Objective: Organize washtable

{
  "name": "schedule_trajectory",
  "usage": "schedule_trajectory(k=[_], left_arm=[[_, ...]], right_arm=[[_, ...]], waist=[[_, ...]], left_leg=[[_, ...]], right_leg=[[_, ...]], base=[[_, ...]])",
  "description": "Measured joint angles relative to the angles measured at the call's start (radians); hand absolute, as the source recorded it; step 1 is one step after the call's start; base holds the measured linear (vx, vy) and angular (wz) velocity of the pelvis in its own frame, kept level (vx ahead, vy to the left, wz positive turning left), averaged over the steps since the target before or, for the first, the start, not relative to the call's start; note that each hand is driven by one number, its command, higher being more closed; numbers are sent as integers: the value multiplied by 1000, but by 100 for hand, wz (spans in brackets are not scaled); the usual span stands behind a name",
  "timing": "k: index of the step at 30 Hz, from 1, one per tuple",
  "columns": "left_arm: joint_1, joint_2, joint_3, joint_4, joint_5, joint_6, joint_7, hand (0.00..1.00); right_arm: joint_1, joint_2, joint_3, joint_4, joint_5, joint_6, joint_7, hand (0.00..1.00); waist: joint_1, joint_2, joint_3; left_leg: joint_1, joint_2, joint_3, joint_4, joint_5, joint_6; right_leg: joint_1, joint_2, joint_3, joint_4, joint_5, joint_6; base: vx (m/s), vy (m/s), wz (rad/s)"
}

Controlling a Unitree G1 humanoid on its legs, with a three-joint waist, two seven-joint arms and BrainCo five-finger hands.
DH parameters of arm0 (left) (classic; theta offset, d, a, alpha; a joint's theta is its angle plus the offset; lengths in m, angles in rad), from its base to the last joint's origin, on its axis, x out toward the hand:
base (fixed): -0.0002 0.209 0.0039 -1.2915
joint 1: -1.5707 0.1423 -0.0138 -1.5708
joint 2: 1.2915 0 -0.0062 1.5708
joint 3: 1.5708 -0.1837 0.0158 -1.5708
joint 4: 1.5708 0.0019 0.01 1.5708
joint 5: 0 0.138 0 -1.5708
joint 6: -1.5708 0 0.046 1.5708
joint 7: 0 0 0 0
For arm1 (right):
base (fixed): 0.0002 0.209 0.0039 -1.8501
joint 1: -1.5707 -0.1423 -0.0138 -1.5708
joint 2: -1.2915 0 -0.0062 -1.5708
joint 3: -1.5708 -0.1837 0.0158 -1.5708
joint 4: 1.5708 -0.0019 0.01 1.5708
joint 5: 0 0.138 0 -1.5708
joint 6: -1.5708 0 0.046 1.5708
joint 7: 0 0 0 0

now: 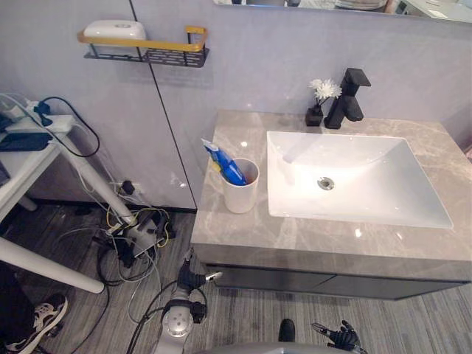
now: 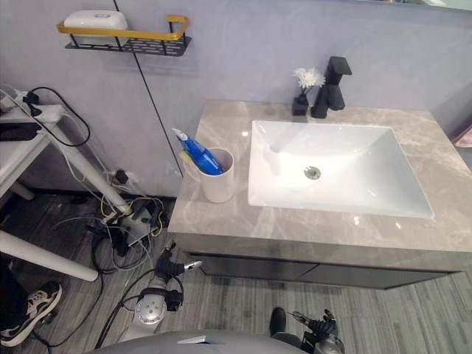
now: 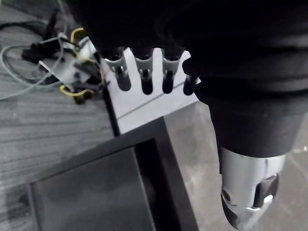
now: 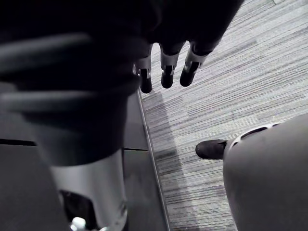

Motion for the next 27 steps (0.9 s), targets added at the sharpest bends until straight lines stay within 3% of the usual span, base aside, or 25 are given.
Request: schedule_trajectory(k=[1,2,6,15,17,18,21,27], left_arm=[[3,-1,8,-19,-2,0,2,0],[5,-1,23,-65,-6,1,7,100],[6,-2,68,-233,-20,-3,53,100],[85,-15,56,-441,19,2,109,100],[75,-24,68,-543,18,-1,167,100],[47,-25,94,-670,18,-26,207,100],[10,-21,102,-779,18,-68,221,100],[-12,-16,46,-877,-31,-95,233,100]], right_arm=[[-3,0,2,6,1,0,0,0],[-13,-1,3,24,11,0,0,0],[-15,-4,12,28,19,-1,0,0],[-17,-18,67,37,23,-8,0,0],[-18,-19,70,57,29,-11,0,0],[-17,-20,74,70,41,-11,0,0],[-16,-24,83,72,46,-12,0,0],[-15,-24,88,79,60,-25,0,0]], waist=[[0,-2,1],[-1,-4,2],[-5,-5,3],[-4,-29,12],[3,-41,6],[12,-46,2],[17,-48,1],[17,-51,-1]], left_leg=[[2,0,-1,-4,3,0],[4,2,-5,-14,10,-1],[13,8,-25,-35,25,-6],[10,12,-47,-35,37,-8],[1,11,-49,-35,44,-11],[-7,11,-53,-30,45,-12],[-12,9,-54,-21,45,-12],[-25,5,-57,-14,47,-14]], right_leg=[[0,0,-3,0,0,0],[0,1,-7,0,0,0],[8,3,-28,0,-4,-4],[18,2,-47,7,-8,-7],[12,0,-49,8,-8,-7],[9,0,-51,8,-8,-8],[9,-2,-51,8,-8,-8],[1,-5,-51,8,-8,-7]], base=[[-50,-45,8],[-38,-49,9],[-15,-38,13],[0,-10,9],[-12,-14,10],[-12,-15,6],[-7,-5,2],[-10,-2,0]])
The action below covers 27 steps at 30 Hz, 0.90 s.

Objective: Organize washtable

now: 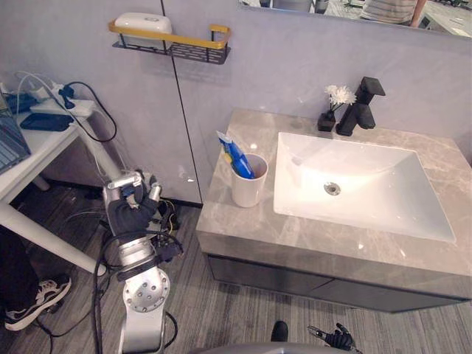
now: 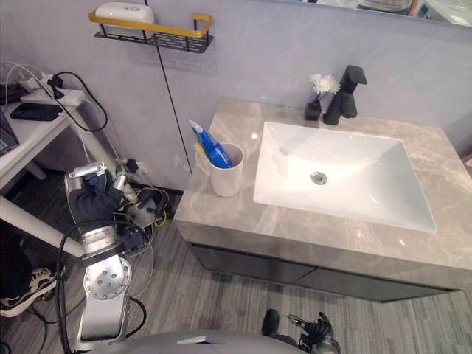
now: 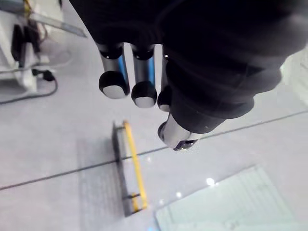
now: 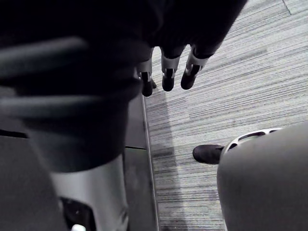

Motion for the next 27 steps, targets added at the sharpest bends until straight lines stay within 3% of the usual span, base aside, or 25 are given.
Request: schedule_trajectory(k=[6,12,17,22,27], left_arm=[[-76,13,-111,-49,-132,-52,-45,100],[-118,40,-294,-45,-339,-72,-197,100],[-153,52,-397,39,-406,-69,-265,100],[-155,69,-476,150,-442,-58,-317,100],[-156,100,-516,281,-440,-27,-346,100]], right_arm=[[0,-6,21,15,7,-12,-1,0],[0,-9,45,22,19,-12,-1,0],[0,-13,68,21,19,-12,0,0],[1,-16,70,19,19,-11,0,0],[6,-17,78,-11,19,-6,-1,0]], waist=[[5,-6,-5],[4,-14,-12],[3,-12,-14],[-3,6,-29],[-27,18,-35]], left_leg=[[-12,-3,-9,6,0,0],[-24,-8,-20,14,0,0],[-25,-8,-19,15,-1,0],[-15,-8,-9,10,-3,3],[3,-7,9,-7,-3,3]], right_leg=[[-1,-4,-6,0,3,2],[-2,-10,-16,0,5,3],[-3,-10,-15,0,6,1],[-2,-8,-7,-2,6,1],[-1,-5,9,-7,6,2]], base=[[-19,0,5],[-3,5,6],[0,0,0],[3,4,-5],[3,7,-11]])
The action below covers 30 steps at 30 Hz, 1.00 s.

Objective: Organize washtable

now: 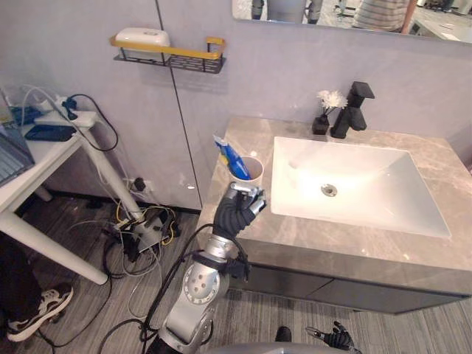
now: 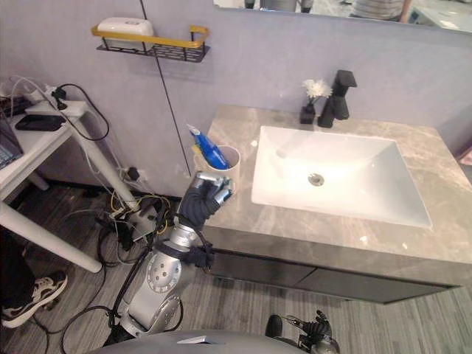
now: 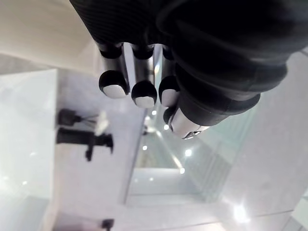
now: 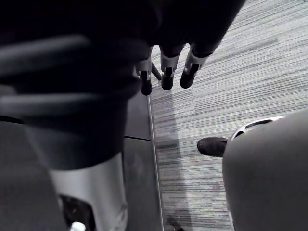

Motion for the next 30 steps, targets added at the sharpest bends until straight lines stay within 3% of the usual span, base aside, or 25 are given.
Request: schedule_trajectory(k=[6,18,30], left_arm=[[-1,35,-50,101,4,25,-30,100],[-2,62,-55,172,70,32,-24,100],[7,66,61,172,121,32,23,100]], right_arm=[[2,1,12,-17,-1,-2,-2,0],[9,1,21,-45,-2,0,-7,0],[8,1,9,-46,-1,-16,-7,0]], waist=[[-22,4,0],[-36,16,1],[-46,25,8]], left_leg=[[10,7,4,-17,0,0],[34,14,22,-37,0,0],[35,16,22,-46,0,0]], right_leg=[[0,7,1,0,-2,1],[1,14,8,0,-8,0],[0,16,11,0,-11,1]], base=[[26,1,-2],[29,3,-4],[0,0,0]])
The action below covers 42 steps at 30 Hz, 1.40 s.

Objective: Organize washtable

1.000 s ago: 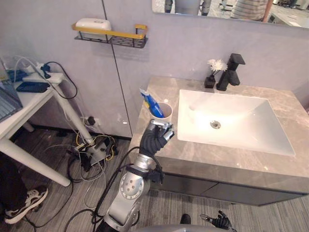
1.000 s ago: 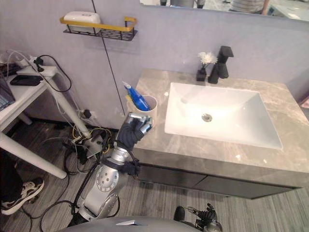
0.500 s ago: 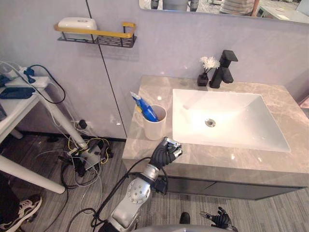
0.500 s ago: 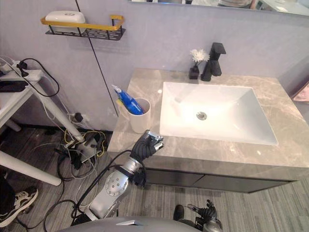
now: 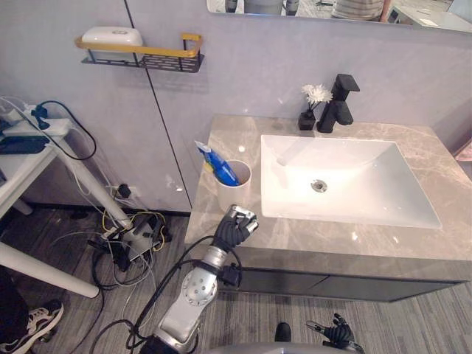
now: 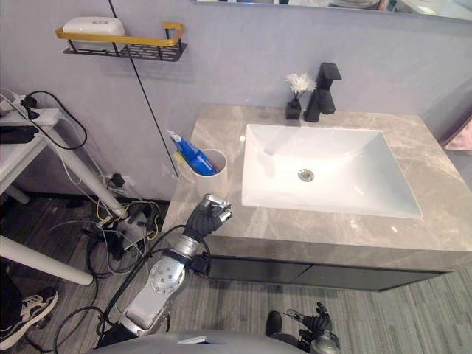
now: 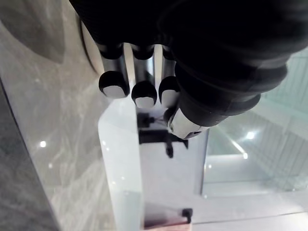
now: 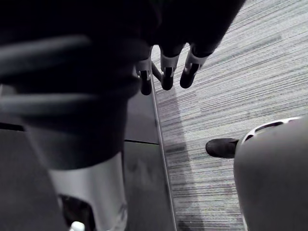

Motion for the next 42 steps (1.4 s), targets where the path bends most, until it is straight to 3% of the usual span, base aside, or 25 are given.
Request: schedule_trajectory(k=[25,42], left_arm=[[5,-2,37,41,5,5,-9,100],[-116,-34,45,171,-16,-7,3,100]], right_arm=[[-5,6,-26,2,0,0,0,0],[-7,7,-36,2,0,2,0,0]], waist=[[-6,0,8],[-7,1,8]], left_leg=[[4,1,4,-7,-1,2],[14,12,43,-7,-13,-3]], right_leg=[[-3,2,4,0,-9,2],[-15,20,41,0,-9,2]], base=[[6,2,0],[9,-1,-7]])
